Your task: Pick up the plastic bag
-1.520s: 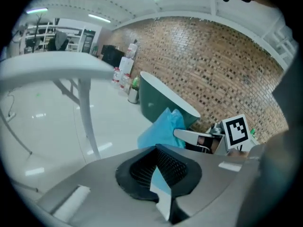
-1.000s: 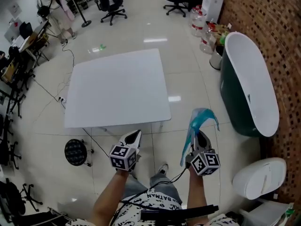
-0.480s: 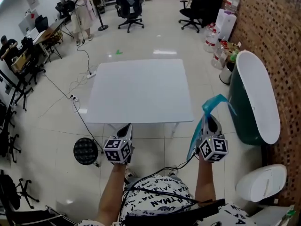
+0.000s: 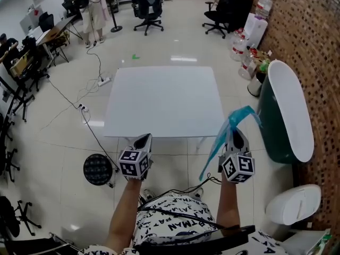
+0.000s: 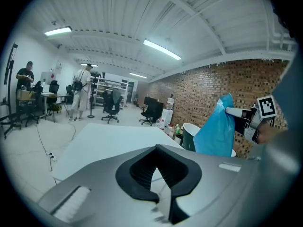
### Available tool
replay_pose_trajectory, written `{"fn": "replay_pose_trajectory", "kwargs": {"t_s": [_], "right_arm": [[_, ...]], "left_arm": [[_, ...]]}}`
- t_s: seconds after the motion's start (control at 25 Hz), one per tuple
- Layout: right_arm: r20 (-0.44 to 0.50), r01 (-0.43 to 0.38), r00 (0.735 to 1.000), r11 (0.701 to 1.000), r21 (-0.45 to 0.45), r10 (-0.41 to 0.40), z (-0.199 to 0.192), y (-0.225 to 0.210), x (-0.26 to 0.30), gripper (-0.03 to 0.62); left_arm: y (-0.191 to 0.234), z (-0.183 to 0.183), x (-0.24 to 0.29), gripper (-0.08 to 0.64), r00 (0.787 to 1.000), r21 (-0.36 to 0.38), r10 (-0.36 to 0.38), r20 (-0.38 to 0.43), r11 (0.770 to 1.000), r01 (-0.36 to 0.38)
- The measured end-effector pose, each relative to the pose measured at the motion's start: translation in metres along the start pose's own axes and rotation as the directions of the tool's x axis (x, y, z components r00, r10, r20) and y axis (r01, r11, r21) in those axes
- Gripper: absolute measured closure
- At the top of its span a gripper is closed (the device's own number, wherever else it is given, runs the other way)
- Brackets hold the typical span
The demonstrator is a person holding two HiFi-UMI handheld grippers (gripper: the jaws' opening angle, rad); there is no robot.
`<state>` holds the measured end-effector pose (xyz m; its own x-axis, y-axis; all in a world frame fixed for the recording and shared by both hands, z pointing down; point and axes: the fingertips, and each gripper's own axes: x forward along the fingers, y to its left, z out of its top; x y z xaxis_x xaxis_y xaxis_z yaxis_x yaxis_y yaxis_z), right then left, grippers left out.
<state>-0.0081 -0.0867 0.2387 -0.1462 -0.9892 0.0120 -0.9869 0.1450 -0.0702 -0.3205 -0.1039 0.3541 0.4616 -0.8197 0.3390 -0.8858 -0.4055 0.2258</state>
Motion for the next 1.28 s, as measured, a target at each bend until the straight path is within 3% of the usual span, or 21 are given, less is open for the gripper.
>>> {"fn": "replay_pose_trajectory", "kwargs": {"t_s": [0.8,1.12,1.28], "right_arm": [[-0.002,-0.05,0.999,0.999,0.005,0.05,0.005,-0.004,0.008,0.588],[0.009,-0.034,0.999,0.993,0.111,0.033,0.007,-0.065,0.014,0.588],[0.013,-0.008,1.0,0.995,0.102,0.007,0.018,-0.115,0.028,0.588]], "left_arm": [[-0.005,0.002,0.0,0.56,0.999,-0.085,0.026,0.042,0.996,-0.022],[-0.023,-0.001,0.017,0.56,0.999,-0.086,0.041,0.012,0.995,-0.04],[-0.035,-0.001,0.024,0.56,0.999,-0.094,0.047,0.001,0.994,-0.047]]}}
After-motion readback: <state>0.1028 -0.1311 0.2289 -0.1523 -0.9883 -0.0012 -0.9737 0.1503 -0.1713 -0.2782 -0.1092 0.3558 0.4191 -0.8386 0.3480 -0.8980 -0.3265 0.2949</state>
